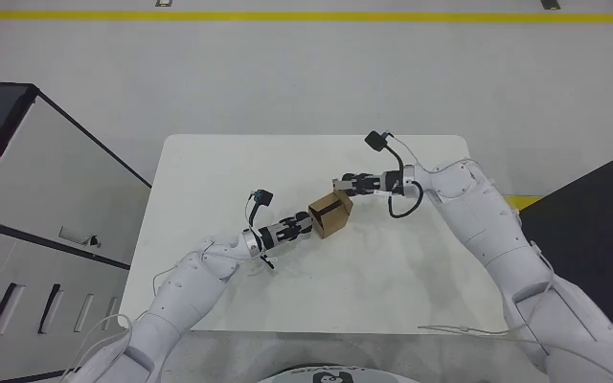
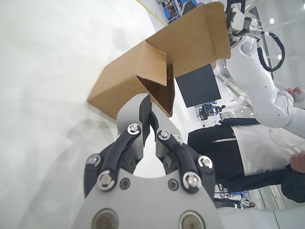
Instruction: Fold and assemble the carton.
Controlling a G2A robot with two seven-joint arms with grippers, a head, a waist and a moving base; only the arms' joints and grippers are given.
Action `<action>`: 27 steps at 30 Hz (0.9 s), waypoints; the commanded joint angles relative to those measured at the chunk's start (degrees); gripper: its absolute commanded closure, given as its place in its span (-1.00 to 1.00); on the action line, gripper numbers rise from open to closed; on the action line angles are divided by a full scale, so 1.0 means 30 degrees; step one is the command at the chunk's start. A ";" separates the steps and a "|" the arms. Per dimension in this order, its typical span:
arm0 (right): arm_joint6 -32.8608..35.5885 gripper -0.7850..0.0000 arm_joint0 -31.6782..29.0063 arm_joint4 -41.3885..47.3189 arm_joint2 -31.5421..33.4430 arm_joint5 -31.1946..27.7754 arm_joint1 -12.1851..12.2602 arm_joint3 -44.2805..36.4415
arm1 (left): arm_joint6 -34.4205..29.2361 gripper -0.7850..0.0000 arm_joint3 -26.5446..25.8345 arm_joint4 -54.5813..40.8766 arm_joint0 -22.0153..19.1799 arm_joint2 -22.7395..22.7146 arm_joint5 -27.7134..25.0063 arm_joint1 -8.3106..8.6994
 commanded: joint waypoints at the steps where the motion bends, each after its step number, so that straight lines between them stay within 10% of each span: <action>1: -0.0043 0.08 0.0057 -0.0419 -0.0129 0.0156 -0.0023 -0.0161 | 0.0000 1.00 0.0000 0.0000 0.0000 0.0000 0.0000 0.0000; 11: -0.0045 -0.07 0.0279 -0.2560 -0.0548 0.0836 -0.0010 -0.1474 | 0.0000 1.00 0.0000 0.0000 0.0000 0.0000 0.0000 0.0000; 27: 0.1108 0.42 -0.0021 -0.4234 -0.0350 0.2010 0.0344 -0.3741 | 0.0000 1.00 0.0000 0.0000 0.0000 0.0000 0.0000 0.0000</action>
